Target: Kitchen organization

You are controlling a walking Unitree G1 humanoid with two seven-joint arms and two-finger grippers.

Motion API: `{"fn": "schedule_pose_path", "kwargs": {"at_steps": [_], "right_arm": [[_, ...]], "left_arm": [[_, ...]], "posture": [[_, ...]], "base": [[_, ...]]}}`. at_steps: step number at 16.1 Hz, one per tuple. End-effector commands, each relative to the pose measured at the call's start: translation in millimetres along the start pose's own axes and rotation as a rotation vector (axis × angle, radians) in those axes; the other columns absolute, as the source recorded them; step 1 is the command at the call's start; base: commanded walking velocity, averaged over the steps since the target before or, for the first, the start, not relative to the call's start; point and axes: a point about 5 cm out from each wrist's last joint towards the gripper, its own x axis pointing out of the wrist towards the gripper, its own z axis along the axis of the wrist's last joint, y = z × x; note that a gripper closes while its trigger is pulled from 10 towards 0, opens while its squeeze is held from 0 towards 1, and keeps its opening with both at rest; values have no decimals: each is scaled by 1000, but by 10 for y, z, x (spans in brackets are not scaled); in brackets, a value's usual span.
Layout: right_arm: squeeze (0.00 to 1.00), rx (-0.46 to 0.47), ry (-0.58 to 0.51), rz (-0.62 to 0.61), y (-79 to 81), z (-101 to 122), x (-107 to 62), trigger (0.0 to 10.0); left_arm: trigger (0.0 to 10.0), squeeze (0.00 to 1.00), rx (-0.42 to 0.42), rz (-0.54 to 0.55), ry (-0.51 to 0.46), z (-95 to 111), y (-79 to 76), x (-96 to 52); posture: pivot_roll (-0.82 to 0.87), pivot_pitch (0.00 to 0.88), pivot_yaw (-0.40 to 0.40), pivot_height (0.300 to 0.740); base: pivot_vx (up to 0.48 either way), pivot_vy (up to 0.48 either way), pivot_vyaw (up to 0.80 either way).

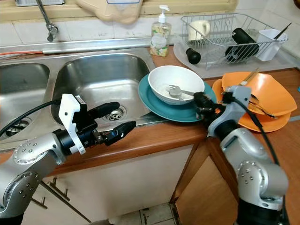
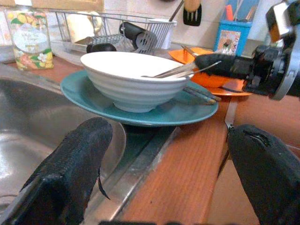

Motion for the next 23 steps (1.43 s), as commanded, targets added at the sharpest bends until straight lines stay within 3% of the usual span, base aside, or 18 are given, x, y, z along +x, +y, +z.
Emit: {"fn": "schedule_pose_path", "kwargs": {"at_steps": [1,9,11,12,13,14,15,16,19,23], "right_arm": [[0,-18,-56,6,24,141,-5,0],[0,-44,-67,15,58,187,0,0],[0,-90,-26,29,82,127,-15,0],[0,-137,27,45,127,48,-29,10000],[0,-135,40,49,146,21,-34,10000],[667,-119,41,34,140,14,-38,10000],[667,-111,37,21,126,18,-40,10000],[1000,-103,28,2,91,40,-48,10000],[1000,-116,18,41,50,91,-109,10000],[1000,-212,73,66,-71,58,-197,10000]], "left_arm": [[10000,0,16,5,-8,36,19,18],[10000,0,52,-15,34,-12,-9,63],[10000,0,59,-13,41,-24,-13,66],[10000,0,68,-12,43,-29,-16,67],[10000,0,69,-12,42,-29,-17,68],[10000,0,67,-14,41,-30,-20,67],[10000,0,65,-16,40,-30,-22,66],[10000,0,61,-20,37,-31,-27,67],[10000,0,50,-30,31,-27,-42,69],[10000,0,44,-35,35,-41,-58,49]], "posture": [[-35,0,26,740],[-45,0,36,740],[-46,0,37,740],[-46,0,38,740],[-46,0,38,740],[-47,0,38,740],[-47,0,38,740],[-50,0,39,740],[-51,0,35,740],[-49,0,25,740]], "base": [[0,0,0],[0,0,0],[0,0,0],[0,0,0],[0,0,0],[0,0,0],[0,0,0],[0,0,0],[0,0,0],[0,0,0]]}}
